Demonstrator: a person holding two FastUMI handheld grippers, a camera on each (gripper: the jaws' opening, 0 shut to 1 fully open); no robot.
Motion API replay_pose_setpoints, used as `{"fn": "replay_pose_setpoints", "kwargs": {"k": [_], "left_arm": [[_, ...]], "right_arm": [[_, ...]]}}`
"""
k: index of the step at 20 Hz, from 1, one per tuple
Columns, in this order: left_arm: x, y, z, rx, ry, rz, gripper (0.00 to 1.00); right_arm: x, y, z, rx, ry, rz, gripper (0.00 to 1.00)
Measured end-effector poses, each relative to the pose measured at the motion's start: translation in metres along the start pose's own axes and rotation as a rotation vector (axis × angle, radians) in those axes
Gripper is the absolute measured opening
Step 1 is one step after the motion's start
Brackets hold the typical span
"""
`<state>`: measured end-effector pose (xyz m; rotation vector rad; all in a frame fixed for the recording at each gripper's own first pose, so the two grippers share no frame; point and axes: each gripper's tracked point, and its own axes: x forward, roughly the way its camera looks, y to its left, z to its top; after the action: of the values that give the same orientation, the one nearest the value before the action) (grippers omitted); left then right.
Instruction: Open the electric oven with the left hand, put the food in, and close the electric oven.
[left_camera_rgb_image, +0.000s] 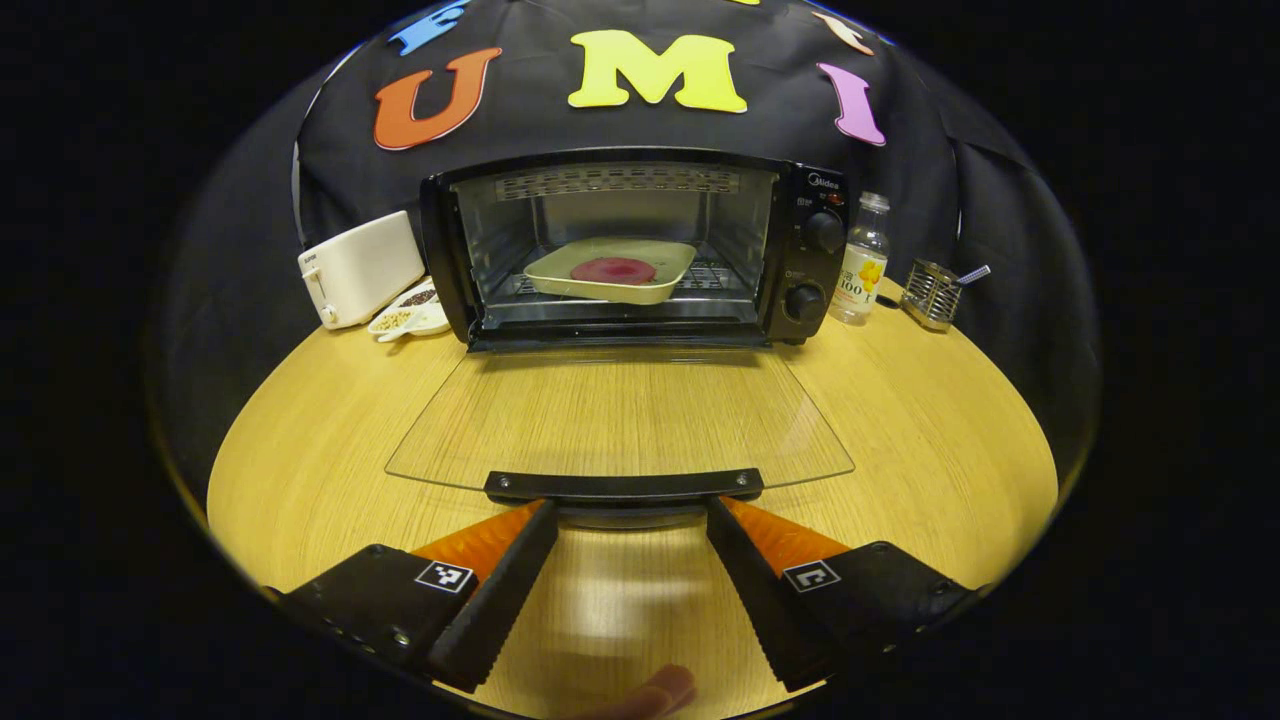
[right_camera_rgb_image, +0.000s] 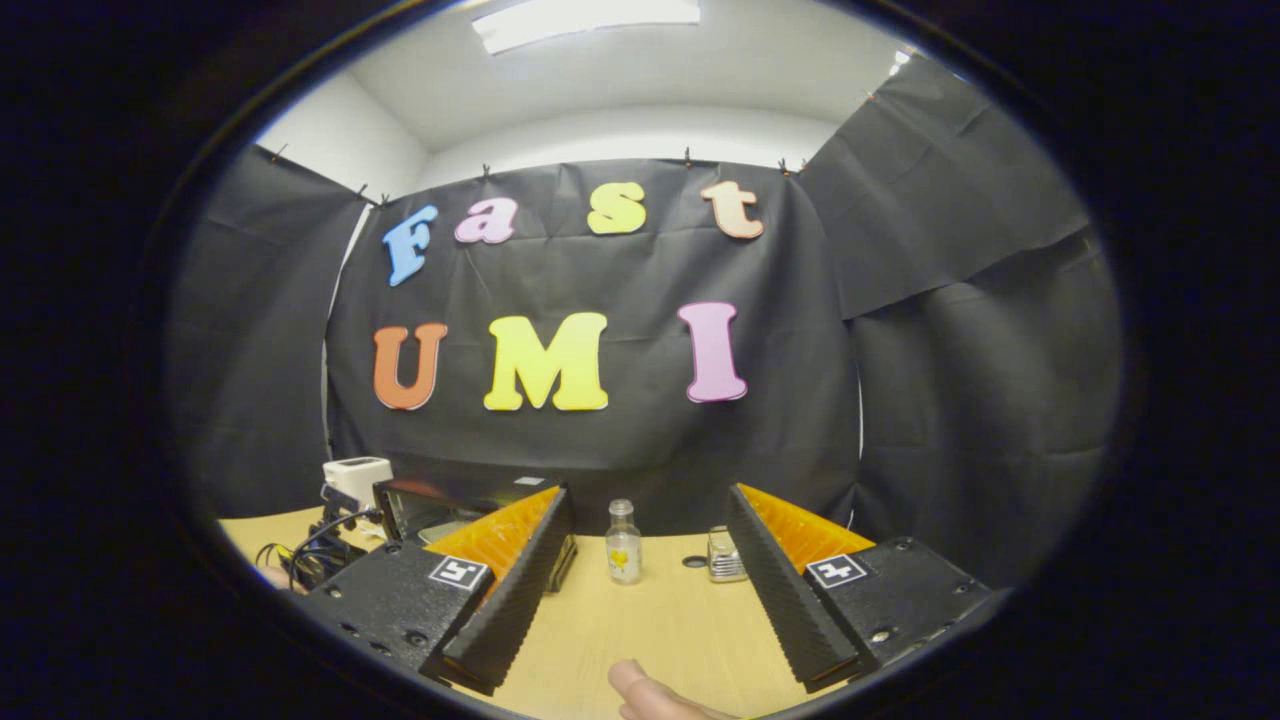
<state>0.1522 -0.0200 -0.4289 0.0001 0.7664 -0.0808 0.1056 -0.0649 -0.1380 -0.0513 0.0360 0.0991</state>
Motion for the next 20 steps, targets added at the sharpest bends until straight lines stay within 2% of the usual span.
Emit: {"fn": "replay_pose_setpoints", "kwargs": {"k": [2,3,4,7,8,9,10,12,13,14,16,17,19,20], "left_arm": [[-0.005,-0.001,0.006,0.001,-0.013,0.000,0.96],[-0.008,-0.001,0.012,0.000,-0.024,0.001,0.96],[-0.011,-0.001,0.018,0.004,-0.038,0.002,0.96],[-0.022,0.000,0.042,0.008,-0.093,0.005,0.97],[-0.025,0.000,0.051,-0.002,-0.122,0.006,0.97],[-0.027,0.000,0.061,-0.010,-0.145,0.005,0.97],[-0.028,0.000,0.068,-0.015,-0.156,0.004,0.97],[-0.030,0.002,0.083,-0.017,-0.174,0.005,0.97],[-0.032,0.003,0.091,-0.013,-0.184,0.006,0.97],[-0.031,0.003,0.097,-0.009,-0.196,0.007,0.98],[-0.031,0.005,0.110,0.003,-0.219,0.008,0.98],[-0.029,0.006,0.115,0.008,-0.227,0.009,0.98],[-0.024,0.006,0.127,0.011,-0.248,0.010,0.98],[-0.022,0.008,0.134,0.023,-0.263,0.010,0.98]], "right_arm": [[-0.001,0.003,0.002,-0.013,-0.004,0.002,1.00],[-0.005,0.004,0.000,-0.013,-0.007,0.003,0.96],[-0.005,0.005,0.000,-0.012,-0.007,0.004,1.00],[-0.002,0.007,-0.002,-0.018,0.001,0.001,1.00],[-0.002,0.007,-0.001,-0.017,0.001,0.000,0.96],[-0.002,0.007,-0.002,-0.019,0.001,0.000,1.00],[-0.001,0.007,-0.001,-0.021,-0.003,0.001,0.96],[0.000,0.001,-0.003,-0.026,-0.002,-0.007,1.00],[0.000,-0.001,-0.005,-0.028,0.002,-0.012,0.96],[0.002,0.000,-0.005,-0.027,0.001,-0.015,1.00],[0.006,0.001,-0.008,-0.023,-0.002,-0.018,1.00],[0.007,-0.001,-0.009,-0.019,-0.006,-0.018,0.96],[0.009,-0.005,-0.010,-0.012,-0.010,-0.016,0.96],[0.010,-0.006,-0.009,-0.007,-0.010,-0.015,1.00]]}}
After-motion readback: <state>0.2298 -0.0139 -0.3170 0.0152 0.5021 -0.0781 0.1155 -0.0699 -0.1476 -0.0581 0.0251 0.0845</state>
